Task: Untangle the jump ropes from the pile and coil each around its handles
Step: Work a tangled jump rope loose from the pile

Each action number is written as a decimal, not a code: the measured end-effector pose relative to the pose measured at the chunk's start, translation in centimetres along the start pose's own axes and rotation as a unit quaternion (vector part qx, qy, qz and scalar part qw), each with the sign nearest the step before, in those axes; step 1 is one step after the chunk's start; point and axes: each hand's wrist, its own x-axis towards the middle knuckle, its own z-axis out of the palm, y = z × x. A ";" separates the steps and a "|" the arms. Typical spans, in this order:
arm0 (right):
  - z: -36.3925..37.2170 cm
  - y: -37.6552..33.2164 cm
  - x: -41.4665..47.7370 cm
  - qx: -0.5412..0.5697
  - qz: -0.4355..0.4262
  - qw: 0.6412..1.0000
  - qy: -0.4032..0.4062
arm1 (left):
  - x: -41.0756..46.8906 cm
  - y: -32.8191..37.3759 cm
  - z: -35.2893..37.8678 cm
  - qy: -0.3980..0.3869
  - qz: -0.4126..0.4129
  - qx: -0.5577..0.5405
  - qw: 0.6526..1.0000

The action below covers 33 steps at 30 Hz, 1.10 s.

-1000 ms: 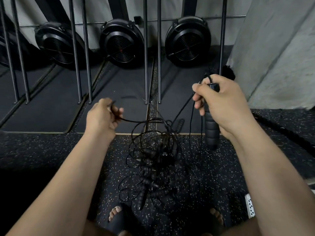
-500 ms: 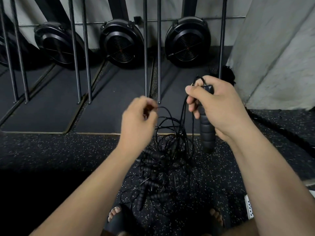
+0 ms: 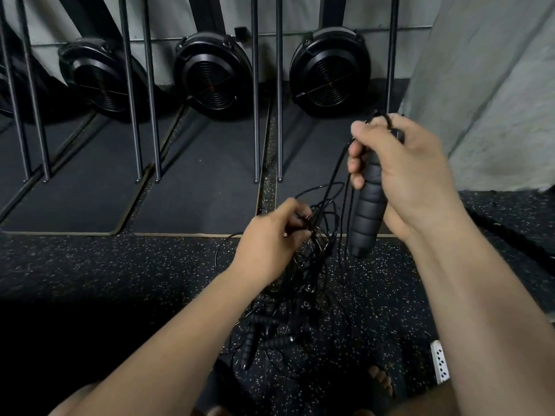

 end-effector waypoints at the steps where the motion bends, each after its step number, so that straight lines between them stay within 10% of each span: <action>1: -0.2 -0.1 0.1 0.015 0.002 1.000 0.009 | 0.0 -0.1 0.0 0.007 0.016 0.009 1.000; 12: -0.2 -1.0 0.0 0.074 0.027 0.997 0.002 | 1.0 -2.0 -0.6 -0.007 0.102 0.099 0.990; 20: -0.1 -1.1 -0.2 0.059 0.032 0.997 -0.030 | 0.9 -3.0 -1.1 -0.047 -0.129 0.232 0.963; 33: 0.1 -0.4 -0.1 0.041 0.021 0.997 -0.060 | 0.2 -0.3 2.4 0.061 0.090 -0.009 0.994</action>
